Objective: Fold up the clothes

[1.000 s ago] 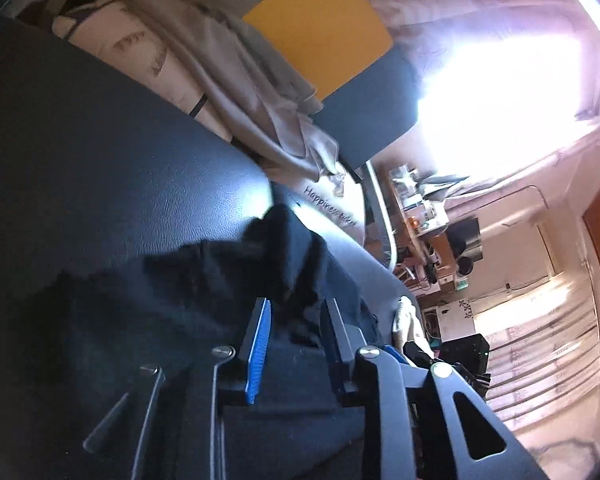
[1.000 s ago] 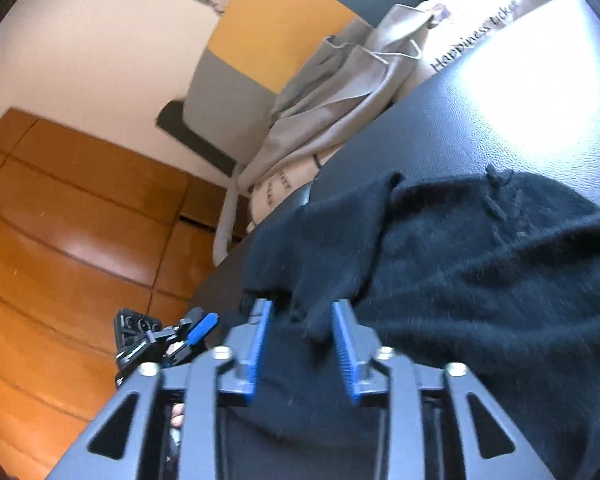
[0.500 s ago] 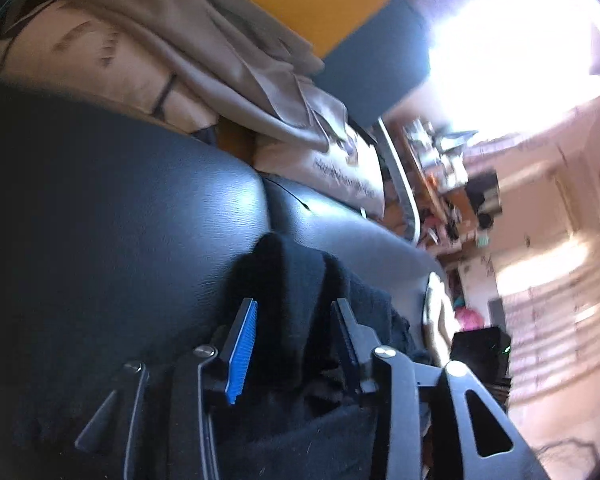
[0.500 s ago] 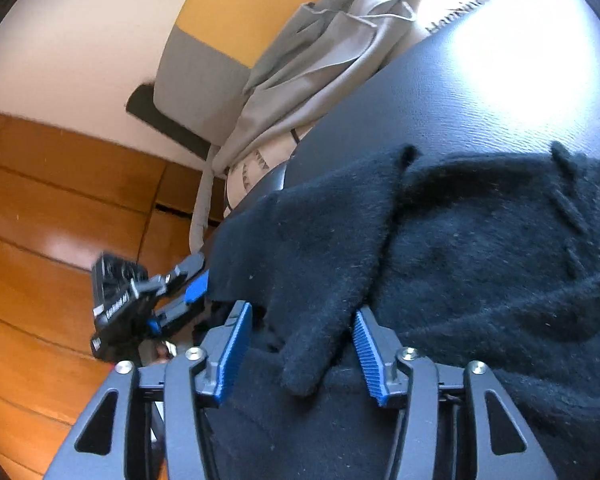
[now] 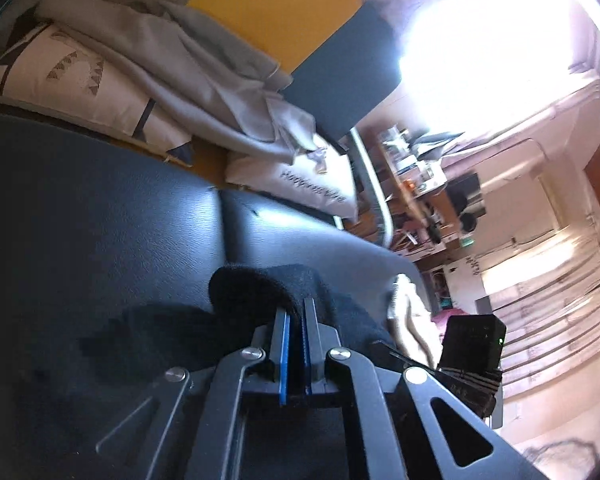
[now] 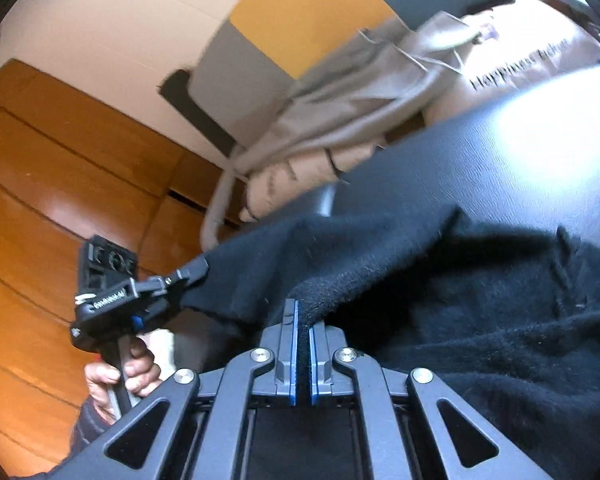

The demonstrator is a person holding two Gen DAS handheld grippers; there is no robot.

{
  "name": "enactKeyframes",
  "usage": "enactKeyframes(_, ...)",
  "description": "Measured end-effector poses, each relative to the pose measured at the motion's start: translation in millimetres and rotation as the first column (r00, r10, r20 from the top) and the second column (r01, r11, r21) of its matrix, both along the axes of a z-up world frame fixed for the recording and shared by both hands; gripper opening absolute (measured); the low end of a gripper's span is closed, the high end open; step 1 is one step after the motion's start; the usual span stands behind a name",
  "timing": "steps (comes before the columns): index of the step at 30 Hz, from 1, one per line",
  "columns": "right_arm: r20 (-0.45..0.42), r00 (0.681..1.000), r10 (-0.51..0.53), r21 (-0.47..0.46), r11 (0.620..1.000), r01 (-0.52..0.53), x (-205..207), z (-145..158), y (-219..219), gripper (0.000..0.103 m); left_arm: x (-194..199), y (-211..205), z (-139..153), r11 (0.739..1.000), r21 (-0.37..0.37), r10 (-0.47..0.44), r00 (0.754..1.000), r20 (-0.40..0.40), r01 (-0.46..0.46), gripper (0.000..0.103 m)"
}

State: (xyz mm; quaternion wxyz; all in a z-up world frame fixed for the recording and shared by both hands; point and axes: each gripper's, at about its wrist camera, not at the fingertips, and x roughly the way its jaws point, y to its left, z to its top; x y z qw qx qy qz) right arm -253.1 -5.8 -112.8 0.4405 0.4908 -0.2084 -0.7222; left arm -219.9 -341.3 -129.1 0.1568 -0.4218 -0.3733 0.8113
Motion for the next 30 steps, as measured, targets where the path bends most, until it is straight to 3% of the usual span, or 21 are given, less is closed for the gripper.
enactKeyframes(6,-0.018,1.0,0.006,-0.006,1.0,-0.006,27,17,25,0.005,44,21,4,1.0,-0.013,-0.015,1.0,0.002,0.015,0.003)
enactKeyframes(15,0.044,0.999,-0.024,0.092,0.996,0.02,52,-23,60,0.005,82,42,-64,0.998,-0.062,-0.018,0.986,0.165,0.029,0.003)
enactKeyframes(21,0.055,0.998,-0.042,0.174,0.984,0.031,62,-46,71,0.005,99,40,-77,0.998,-0.042,-0.03,0.979,0.202,0.039,0.003)
enactKeyframes(22,0.057,0.997,-0.045,0.188,0.982,0.033,64,-50,73,0.003,101,40,-75,0.998,-0.043,-0.041,0.979,0.2,0.05,0.005)
enactKeyframes(24,0.044,0.998,-0.045,0.223,0.974,0.035,67,-53,76,0.005,104,42,-62,0.991,-0.117,-0.041,0.982,0.186,0.064,0.005)
enactKeyframes(26,-0.036,0.999,-0.021,0.288,0.957,0.031,71,-37,72,0.015,104,42,-39,0.985,-0.166,-0.032,0.993,0.113,0.051,0.008)
enactKeyframes(28,-0.126,0.992,0.002,0.346,0.937,0.043,75,-19,69,0.039,99,41,-21,0.986,-0.162,-0.025,0.999,0.042,0.032,0.013)
enactKeyframes(30,-0.239,0.971,-0.002,0.349,0.933,0.088,78,4,65,0.04,84,46,-4,0.984,-0.175,-0.026,0.999,-0.031,0.02,0.016)
